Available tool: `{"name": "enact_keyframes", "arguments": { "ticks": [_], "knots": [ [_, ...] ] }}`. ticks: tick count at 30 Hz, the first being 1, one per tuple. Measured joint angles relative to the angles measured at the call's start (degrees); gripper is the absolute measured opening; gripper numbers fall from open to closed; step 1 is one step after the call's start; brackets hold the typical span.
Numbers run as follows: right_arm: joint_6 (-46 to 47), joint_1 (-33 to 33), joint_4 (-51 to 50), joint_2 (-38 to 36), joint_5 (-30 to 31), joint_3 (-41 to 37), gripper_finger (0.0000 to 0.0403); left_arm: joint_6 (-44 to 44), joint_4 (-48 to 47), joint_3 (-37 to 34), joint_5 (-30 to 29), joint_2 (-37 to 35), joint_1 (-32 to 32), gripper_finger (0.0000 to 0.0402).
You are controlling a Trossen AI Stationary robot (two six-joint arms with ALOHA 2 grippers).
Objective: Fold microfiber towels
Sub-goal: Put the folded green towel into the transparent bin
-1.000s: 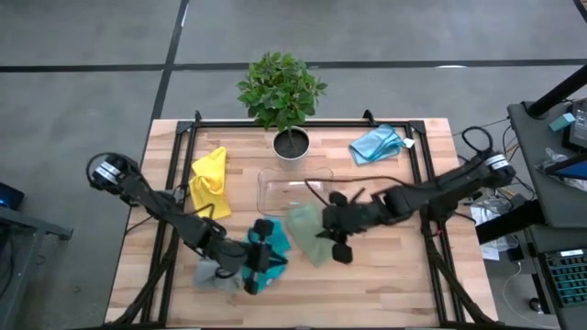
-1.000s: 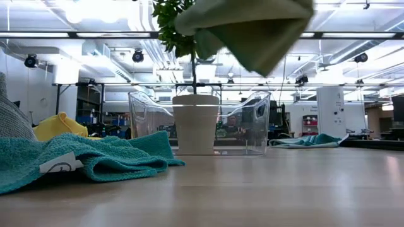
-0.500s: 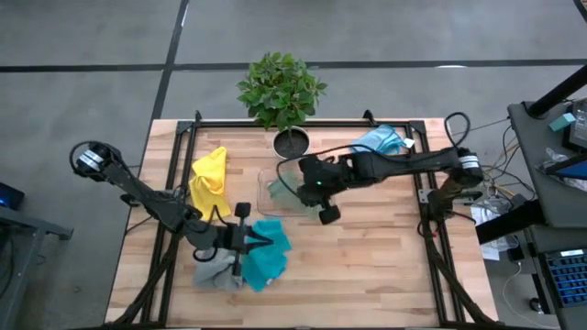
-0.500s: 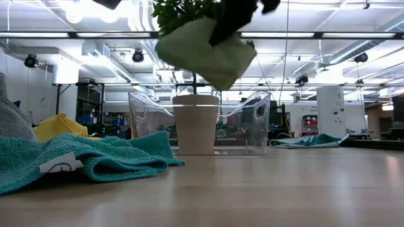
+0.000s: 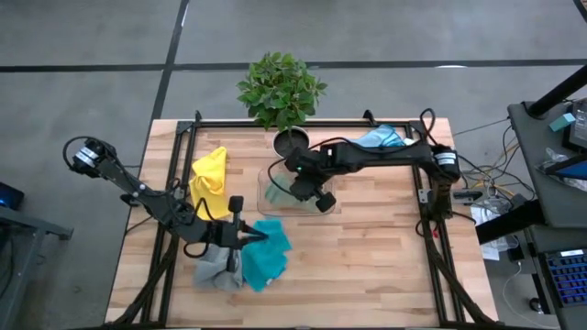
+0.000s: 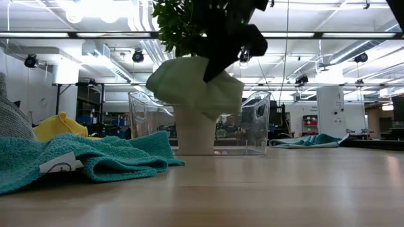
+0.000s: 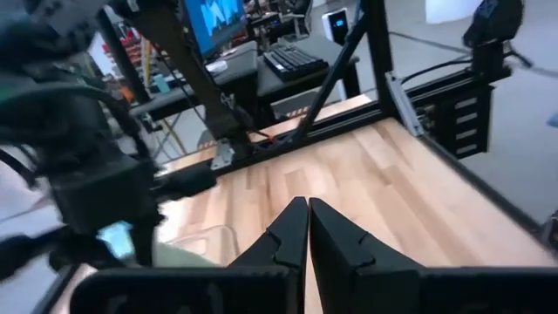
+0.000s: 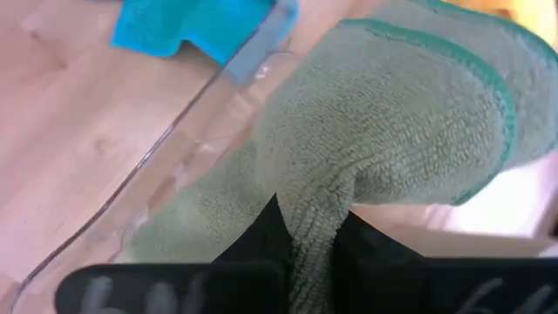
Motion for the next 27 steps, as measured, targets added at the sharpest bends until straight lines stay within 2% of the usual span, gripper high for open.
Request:
{"name": "enact_keyframes", "arguments": {
  "ticks": [8, 18, 27],
  "knots": [
    [-7.1, -0.4, 0.4, 3.8, -1.7, 0.0, 0.0019, 2.8, -0.2, -0.1, -5.6, -0.3, 0.0, 0.0],
    [-8.5, -0.3, 2.1, 6.9, -1.4, 0.0, 0.0021, 3.5, -0.2, -0.1, -6.3, -0.3, 0.1, 0.0],
    [-7.7, -0.3, 2.8, 8.2, 0.6, 0.0, 0.0066, 3.5, -0.2, -0.2, -7.0, -0.3, 0.1, 0.0]
  ]
}}
